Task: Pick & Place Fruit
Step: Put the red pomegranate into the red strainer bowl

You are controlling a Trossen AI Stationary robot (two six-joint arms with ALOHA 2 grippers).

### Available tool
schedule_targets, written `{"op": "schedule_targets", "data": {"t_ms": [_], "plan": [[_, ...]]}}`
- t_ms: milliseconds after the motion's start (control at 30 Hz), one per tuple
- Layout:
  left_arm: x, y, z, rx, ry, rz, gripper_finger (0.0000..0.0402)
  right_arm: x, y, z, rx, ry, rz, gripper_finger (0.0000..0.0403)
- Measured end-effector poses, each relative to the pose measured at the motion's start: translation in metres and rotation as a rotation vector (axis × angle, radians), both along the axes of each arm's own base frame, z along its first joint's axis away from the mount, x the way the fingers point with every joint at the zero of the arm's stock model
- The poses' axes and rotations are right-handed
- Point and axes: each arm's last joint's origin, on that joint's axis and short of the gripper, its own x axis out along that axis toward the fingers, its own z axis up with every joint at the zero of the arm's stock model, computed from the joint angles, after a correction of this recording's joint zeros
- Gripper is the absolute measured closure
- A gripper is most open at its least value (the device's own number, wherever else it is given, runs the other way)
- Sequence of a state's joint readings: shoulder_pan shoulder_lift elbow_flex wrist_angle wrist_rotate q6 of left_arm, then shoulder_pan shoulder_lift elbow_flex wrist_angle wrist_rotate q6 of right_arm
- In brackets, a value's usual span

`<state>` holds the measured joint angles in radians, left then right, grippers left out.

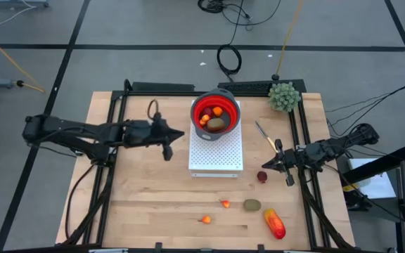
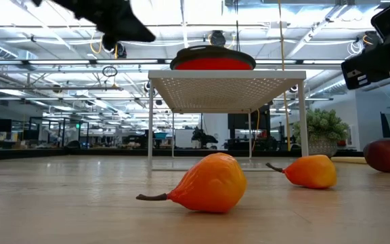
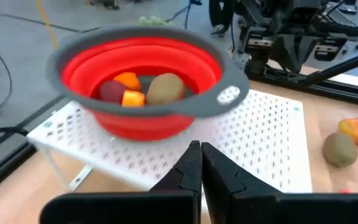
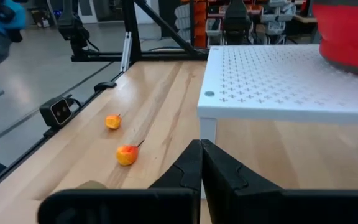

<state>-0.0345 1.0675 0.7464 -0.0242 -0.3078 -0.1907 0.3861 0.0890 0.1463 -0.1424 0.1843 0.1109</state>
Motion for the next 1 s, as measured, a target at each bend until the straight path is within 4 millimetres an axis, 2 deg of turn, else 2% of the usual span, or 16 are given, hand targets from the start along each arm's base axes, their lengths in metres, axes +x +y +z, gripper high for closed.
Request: {"op": "schedule_targets", "data": {"t_ms": [200, 467, 733, 1000], "plan": [[-0.026, -0.012, -0.023, 0.015, -0.058, -0.011, 0.0395, 0.004, 0.001, -0.003, 0.038, 0.046, -0.038, 0.0403], [-0.049, -0.018, -0.053, 0.005, -0.126, -0.055, 0.0395, 0.012, 0.004, 0.0, 0.059, 0.098, -0.048, 0.0403], [-0.062, -0.018, -0.075, 0.008, -0.112, -0.067, 0.0393, 0.022, 0.008, 0.014, 0.109, 0.24, -0.08, 0.0403], [-0.064, -0.017, -0.082, 0.023, -0.097, -0.071, 0.0396, 0.033, 0.013, 0.032, 0.16, 0.496, -0.166, 0.0403]]}}
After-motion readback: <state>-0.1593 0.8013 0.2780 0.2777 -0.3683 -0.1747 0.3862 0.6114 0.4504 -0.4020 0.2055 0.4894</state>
